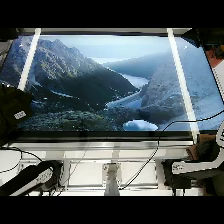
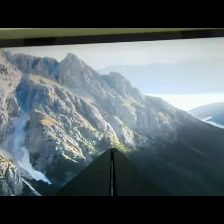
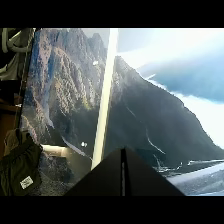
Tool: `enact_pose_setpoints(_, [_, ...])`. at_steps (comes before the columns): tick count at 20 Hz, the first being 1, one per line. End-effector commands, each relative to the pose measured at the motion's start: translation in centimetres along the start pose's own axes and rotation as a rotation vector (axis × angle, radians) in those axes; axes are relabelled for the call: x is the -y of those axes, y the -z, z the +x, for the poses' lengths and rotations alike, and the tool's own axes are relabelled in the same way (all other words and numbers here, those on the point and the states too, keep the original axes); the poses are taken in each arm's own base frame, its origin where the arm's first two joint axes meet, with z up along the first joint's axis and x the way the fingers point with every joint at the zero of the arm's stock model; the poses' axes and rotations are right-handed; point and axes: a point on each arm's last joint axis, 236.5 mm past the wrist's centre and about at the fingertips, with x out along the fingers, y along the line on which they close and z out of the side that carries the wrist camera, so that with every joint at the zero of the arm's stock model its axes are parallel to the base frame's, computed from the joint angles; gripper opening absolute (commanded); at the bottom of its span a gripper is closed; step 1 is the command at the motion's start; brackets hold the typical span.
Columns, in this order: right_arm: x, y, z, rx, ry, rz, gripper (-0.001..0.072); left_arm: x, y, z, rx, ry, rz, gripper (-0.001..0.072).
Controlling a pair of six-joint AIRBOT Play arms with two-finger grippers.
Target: Fold the clothes and pants, and hang the long-sleeved shirts on hangers.
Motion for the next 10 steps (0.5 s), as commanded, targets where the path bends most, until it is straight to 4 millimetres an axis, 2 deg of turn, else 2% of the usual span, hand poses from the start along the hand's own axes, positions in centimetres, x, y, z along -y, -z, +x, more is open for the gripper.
enact_pose_setpoints(1, [-0.1,0.0,0.0,0.0,-0.001,-0.001,0.002,-0.5,0.5,1.0,-0.022,-0.02,0.008,0.0011])
enact_pose_setpoints(3, [-0.1,0.0,0.0,0.0,-0.001,-0.001,0.002,-0.5,1.0,1.4,-0.043,-0.023,0.011,0.0011])
enact_pose_setpoints(4, [-0.1,0.0,0.0,0.0,-0.001,-0.001,0.002,-1.2,1.8,1.7,-0.079,-0.051,0.022,0.0011])
enact_pose_setpoints(7, [-0.1,0.0,0.0,0.0,-0.001,-0.001,0.002,-4.9,4.8,2.1,-0.178,-0.195,0.021,0.001])
enact_pose_setpoints(10, [-0.1,0.0,0.0,0.0,-0.001,-0.001,0.002,-7.6,8.5,3.2,-0.276,-0.249,-0.015,0.001])
